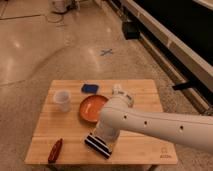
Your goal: Place the pepper in the ceramic bowl
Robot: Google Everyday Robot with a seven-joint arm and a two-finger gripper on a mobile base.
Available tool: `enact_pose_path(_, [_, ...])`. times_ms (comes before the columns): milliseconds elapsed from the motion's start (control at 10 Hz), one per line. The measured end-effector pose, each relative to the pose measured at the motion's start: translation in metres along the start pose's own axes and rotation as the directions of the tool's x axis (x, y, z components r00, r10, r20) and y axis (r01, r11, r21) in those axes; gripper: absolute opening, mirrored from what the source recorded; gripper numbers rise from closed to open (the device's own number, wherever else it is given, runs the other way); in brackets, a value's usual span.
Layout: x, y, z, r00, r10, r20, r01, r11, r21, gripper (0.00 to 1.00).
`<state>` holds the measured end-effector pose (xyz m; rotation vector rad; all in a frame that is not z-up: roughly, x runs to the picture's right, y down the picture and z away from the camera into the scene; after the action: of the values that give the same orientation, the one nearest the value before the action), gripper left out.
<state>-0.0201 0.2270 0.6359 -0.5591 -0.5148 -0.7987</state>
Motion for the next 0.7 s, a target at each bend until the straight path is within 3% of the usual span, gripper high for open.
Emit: enact_pose_path(700, [0.0026, -0.0016, 0.0002, 1.0, 0.001, -0.001, -0.001, 1.0, 0.003, 0.65])
